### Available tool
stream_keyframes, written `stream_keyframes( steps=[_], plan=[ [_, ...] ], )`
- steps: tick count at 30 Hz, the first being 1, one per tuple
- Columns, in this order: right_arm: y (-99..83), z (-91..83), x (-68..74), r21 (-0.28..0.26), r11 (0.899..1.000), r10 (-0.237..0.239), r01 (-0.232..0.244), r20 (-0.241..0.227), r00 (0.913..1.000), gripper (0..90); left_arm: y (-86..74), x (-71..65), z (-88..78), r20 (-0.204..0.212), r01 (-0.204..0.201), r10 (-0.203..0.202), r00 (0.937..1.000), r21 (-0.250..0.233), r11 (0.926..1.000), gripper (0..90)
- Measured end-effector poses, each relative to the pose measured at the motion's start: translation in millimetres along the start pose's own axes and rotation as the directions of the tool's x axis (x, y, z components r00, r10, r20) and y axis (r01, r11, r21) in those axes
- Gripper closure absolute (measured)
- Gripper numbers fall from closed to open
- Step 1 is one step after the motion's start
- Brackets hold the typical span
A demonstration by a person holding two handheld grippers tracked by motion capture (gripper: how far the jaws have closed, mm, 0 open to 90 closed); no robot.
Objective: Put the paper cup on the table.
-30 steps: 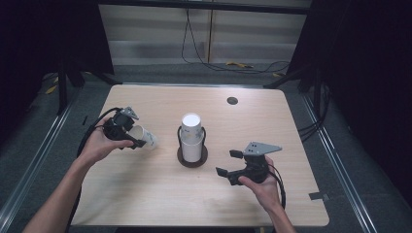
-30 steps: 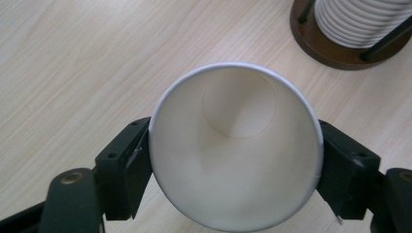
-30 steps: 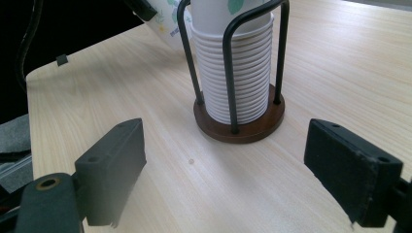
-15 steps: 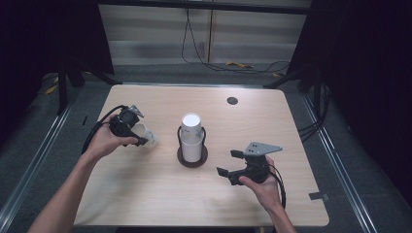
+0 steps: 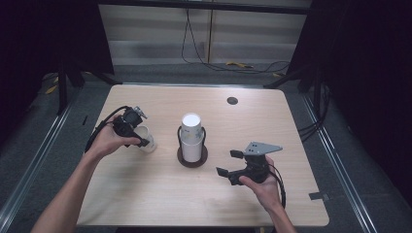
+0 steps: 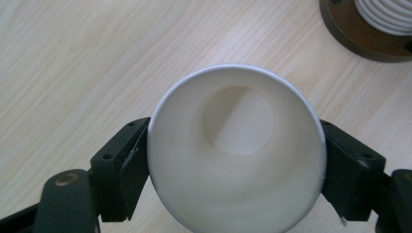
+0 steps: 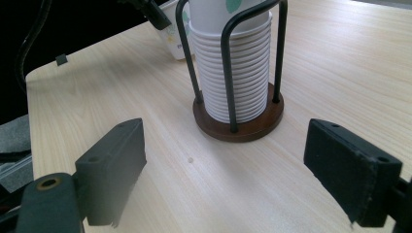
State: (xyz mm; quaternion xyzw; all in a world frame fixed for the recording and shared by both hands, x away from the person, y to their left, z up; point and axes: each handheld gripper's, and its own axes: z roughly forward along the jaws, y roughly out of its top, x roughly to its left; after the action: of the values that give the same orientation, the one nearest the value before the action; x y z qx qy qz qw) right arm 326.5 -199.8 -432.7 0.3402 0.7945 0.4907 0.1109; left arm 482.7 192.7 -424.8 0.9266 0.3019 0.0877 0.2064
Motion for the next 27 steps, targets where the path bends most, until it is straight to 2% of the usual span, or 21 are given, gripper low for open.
stream_keyframes(
  steps=[3,5,9,11,12,16,21,25,27],
  plan=[
    [0.0,-0.2,0.2,0.0,1.0,0.0,0.0,0.001,1.0,14.8,1.5,-0.3,0.5,-0.004,-0.01,0.01,0.9999,0.006,0.9999,21.4],
    [0.0,-0.3,0.3,0.0,1.0,-0.003,0.003,0.002,1.0,14.8,1.8,-0.9,2.3,0.002,0.007,-0.007,1.0,-0.006,1.0,21.0],
    [0.0,-0.6,0.7,-0.003,1.0,-0.003,0.003,0.003,1.0,15.0,4.0,-2.5,3.7,-0.012,0.0,0.0,0.9999,0.002,1.0,20.7],
    [0.0,-0.6,0.0,-0.006,1.0,0.001,-0.001,0.006,1.0,15.0,4.7,-4.7,4.6,-0.006,0.01,-0.01,0.9999,-0.007,0.9999,19.1],
    [-0.3,-0.3,-0.3,-0.004,1.0,0.005,-0.005,0.005,1.0,15.0,5.6,-4.6,4.4,-0.016,-0.003,0.003,0.9999,0.0,1.0,18.9],
    [-1.2,1.1,0.0,0.002,1.0,0.002,-0.002,0.002,1.0,15.0,5.5,-2.8,6.4,-0.001,0.026,-0.026,0.9997,-0.03,0.9992,17.9],
    [-1.3,0.3,-0.9,-0.001,1.0,0.006,-0.006,0.0,1.0,14.8,3.6,-2.3,5.2,0.003,0.015,-0.015,0.9999,-0.042,0.999,17.3],
    [-1.0,0.9,-0.1,0.0,1.0,0.002,-0.002,-0.001,1.0,14.9,1.7,-2.4,3.3,0.016,0.023,-0.022,0.9996,-0.077,0.9967,17.3],
    [-1.1,0.8,-0.3,-0.001,1.0,0.002,-0.002,-0.002,1.0,14.8,0.0,-0.8,3.0,0.02,0.035,-0.034,0.9992,-0.077,0.9964,17.3]
  ],
)
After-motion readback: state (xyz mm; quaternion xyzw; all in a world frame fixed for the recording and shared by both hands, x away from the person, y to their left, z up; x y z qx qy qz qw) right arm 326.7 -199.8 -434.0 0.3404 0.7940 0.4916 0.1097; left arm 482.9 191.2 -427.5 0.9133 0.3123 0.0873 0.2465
